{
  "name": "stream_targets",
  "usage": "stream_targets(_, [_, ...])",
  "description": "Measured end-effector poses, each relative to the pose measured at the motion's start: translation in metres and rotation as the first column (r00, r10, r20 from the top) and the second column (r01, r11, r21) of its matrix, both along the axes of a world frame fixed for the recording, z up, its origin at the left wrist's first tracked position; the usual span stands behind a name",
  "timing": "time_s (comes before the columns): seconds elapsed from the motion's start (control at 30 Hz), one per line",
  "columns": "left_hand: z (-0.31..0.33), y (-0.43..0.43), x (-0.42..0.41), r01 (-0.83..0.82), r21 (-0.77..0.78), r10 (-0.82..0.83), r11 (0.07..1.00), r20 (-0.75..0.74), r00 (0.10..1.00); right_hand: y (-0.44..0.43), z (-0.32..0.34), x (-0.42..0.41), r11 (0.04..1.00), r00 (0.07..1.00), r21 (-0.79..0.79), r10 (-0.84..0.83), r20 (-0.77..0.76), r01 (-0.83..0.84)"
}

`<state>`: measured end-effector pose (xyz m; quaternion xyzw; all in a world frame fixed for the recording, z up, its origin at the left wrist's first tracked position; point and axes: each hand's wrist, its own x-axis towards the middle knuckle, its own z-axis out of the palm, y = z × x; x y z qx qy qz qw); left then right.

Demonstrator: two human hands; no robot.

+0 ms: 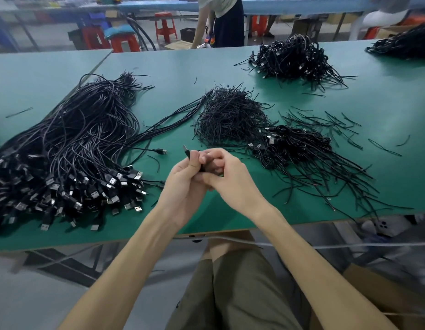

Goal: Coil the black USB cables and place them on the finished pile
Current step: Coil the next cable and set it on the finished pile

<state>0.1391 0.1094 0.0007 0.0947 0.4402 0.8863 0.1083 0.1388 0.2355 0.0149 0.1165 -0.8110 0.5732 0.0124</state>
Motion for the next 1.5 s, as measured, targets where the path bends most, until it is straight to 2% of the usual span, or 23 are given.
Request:
stream_targets(0.1, [-0.001,-0.007,0.000,0.072,0.004,-0.072,0.997,0.003,0.997,0.003,-0.009,0.000,0.998,1.000,-0.056,0.000,0.002,0.000])
stream_targets(0.27, [0.001,-0.025,-0.001,0.171,-0.164,-0.174,0.971,-0.004,0.985,0.008,-0.017,0.004,0.991,0.999,-0.132,-0.036,0.018,0.038])
stream_targets(0.37, [0.002,-0.024,0.000,0.178,-0.255,-0.192,0.950,-0.031,0.981,0.010,-0.018,0.006,0.991,0.999,-0.126,-0.038,0.030,0.041])
stream_targets(0.53, [0.009,-0.028,-0.001,0.255,-0.270,-0.274,0.928,-0.033,0.961,0.010,-0.013,0.007,0.992,0.998,-0.126,0.038,0.049,-0.031])
stream_targets(0.67, [0.008,-0.030,-0.001,0.296,-0.393,-0.319,0.871,0.007,0.948,0.015,-0.012,0.009,0.996,0.996,-0.027,0.080,0.034,-0.079])
stream_targets(0.83, [0.011,-0.028,0.001,0.207,-0.459,-0.234,0.864,-0.002,0.972,0.018,-0.013,0.008,0.996,0.998,0.067,0.066,-0.021,-0.065])
stream_targets(0.97, [0.006,-0.022,0.004,-0.020,-0.586,-0.029,0.810,-0.075,0.997,0.015,-0.014,0.005,0.979,0.992,0.198,0.061,-0.111,-0.038])
stream_targets(1.07, [0.001,-0.012,0.006,-0.112,-0.560,0.089,0.821,-0.069,0.994,0.013,-0.016,0.003,0.974,0.991,0.227,0.020,-0.133,0.011])
stream_targets(1.33, [-0.006,-0.008,0.008,-0.174,-0.518,0.158,0.837,-0.075,0.985,0.013,-0.012,0.001,0.960,0.991,0.281,0.033,-0.133,0.006])
stream_targets(1.5, [-0.008,-0.011,0.005,-0.234,-0.535,0.181,0.812,-0.151,0.972,0.013,-0.013,0.004,0.962,0.983,0.272,0.049,-0.179,0.001])
